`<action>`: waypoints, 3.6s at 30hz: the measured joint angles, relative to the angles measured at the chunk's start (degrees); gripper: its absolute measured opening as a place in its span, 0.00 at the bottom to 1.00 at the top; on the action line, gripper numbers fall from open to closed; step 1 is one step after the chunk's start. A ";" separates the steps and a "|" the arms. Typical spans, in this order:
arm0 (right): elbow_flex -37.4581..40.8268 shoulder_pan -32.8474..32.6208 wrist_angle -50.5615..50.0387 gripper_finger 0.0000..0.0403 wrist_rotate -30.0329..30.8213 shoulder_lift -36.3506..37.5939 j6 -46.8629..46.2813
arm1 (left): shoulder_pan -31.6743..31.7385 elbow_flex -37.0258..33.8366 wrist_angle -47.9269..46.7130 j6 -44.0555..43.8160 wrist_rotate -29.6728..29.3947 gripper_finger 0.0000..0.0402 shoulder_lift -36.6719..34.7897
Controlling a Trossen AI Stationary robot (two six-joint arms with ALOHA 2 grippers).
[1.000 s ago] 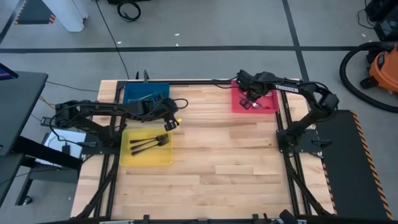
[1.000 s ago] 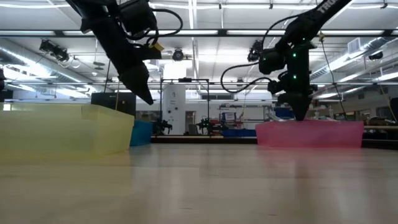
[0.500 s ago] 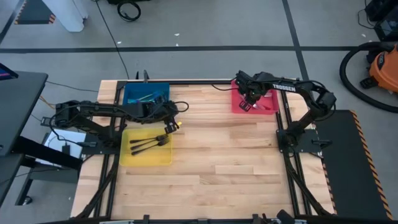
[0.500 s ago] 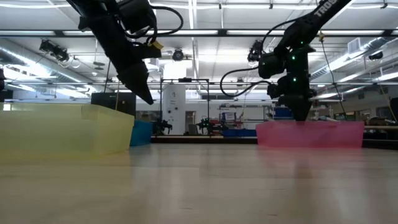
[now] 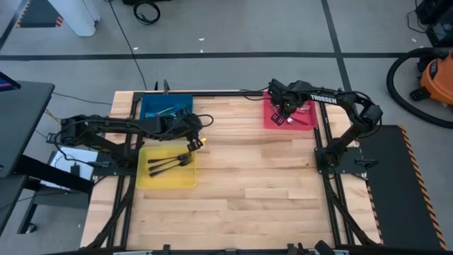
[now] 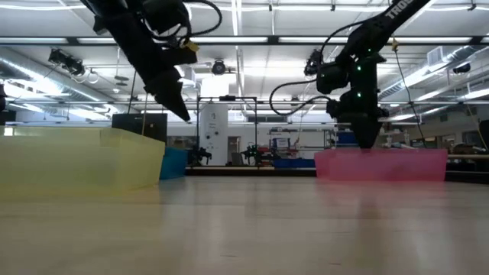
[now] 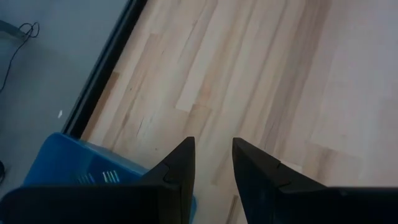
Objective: Sort silverware by color (type)
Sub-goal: Return to Home Position
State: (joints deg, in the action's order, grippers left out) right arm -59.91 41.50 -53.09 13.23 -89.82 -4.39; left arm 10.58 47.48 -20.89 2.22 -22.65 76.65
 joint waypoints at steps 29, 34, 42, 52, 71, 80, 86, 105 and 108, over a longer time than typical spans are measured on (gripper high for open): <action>17.48 -25.25 39.88 0.26 -7.89 50.07 -0.84 | -12.33 -17.12 2.09 -8.92 -4.04 0.27 -43.29; 27.01 -27.23 45.92 0.26 -9.86 55.80 0.09 | -14.16 -24.46 3.44 -6.37 -3.83 0.27 -48.32; 40.26 -29.21 58.95 0.26 -18.21 61.08 -0.82 | -15.84 -30.63 6.84 -5.87 0.27 0.27 -53.61; 52.17 -32.06 70.69 0.26 -22.99 63.24 -1.92 | -19.07 -38.45 13.06 -6.25 3.08 0.27 -54.70; 59.55 -34.80 77.06 0.26 -30.99 63.23 -0.87 | -22.40 -45.68 20.83 1.53 12.51 0.27 -54.59; 59.55 -34.80 74.82 0.26 -33.96 63.21 2.20 | -22.40 -46.20 22.22 5.76 16.95 0.27 -54.57; 59.55 -34.80 72.58 0.26 -33.90 63.21 -6.02 | -22.40 -46.16 21.96 3.74 16.99 0.27 -54.55; 59.55 -34.77 65.67 0.26 -17.22 63.21 -0.88 | -22.40 -46.07 21.40 7.26 16.98 0.27 -54.55; 59.55 -34.77 65.32 0.26 -17.26 63.21 -1.25 | -22.40 -46.07 21.34 3.66 16.99 0.27 -54.55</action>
State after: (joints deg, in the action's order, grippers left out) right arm -0.36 6.72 12.23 -4.03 -26.61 -5.64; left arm -11.81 1.41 0.45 5.88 -5.65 22.11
